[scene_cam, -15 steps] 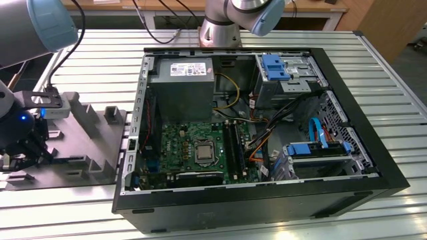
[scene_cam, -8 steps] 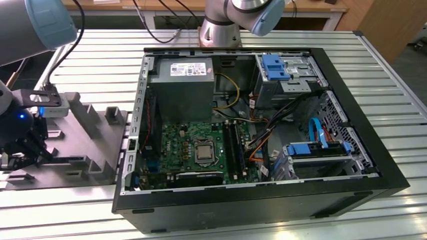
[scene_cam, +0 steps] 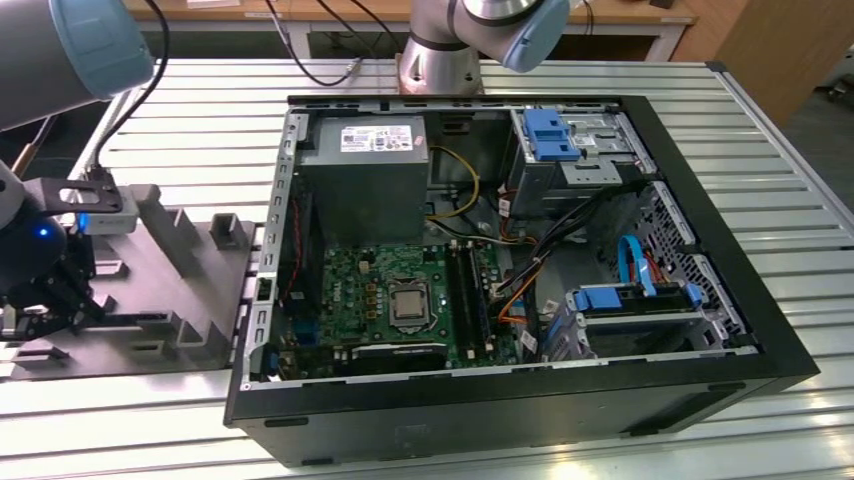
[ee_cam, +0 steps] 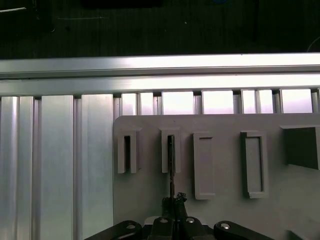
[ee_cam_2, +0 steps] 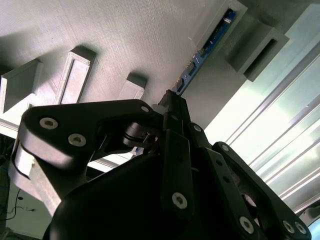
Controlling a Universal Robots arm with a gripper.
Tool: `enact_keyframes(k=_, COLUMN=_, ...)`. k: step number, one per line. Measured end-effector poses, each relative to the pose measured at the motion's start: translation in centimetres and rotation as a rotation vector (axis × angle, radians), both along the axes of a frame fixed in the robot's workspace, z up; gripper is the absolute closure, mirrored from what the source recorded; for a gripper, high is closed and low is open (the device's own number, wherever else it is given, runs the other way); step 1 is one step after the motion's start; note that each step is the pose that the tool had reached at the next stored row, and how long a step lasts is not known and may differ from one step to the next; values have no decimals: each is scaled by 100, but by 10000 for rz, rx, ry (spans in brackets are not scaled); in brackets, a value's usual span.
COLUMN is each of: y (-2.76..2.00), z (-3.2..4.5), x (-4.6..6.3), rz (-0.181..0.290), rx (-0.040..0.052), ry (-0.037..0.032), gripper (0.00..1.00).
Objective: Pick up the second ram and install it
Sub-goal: 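Pick up the second ram and move it above second insertion slot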
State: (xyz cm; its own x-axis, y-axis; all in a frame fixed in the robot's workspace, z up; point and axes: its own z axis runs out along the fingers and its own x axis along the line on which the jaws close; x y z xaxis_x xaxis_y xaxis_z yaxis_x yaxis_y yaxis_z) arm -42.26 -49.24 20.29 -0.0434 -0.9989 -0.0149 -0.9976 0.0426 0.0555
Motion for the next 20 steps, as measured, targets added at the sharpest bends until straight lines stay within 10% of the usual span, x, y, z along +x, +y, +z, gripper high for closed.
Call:
enact_keyframes(k=9, y=0, z=69, x=0, rz=7, rx=9, ry=0, gripper=88)
enact_keyframes(k=20, y=0, z=480, x=0, rz=8, rx=31, ry=-3, gripper=88)
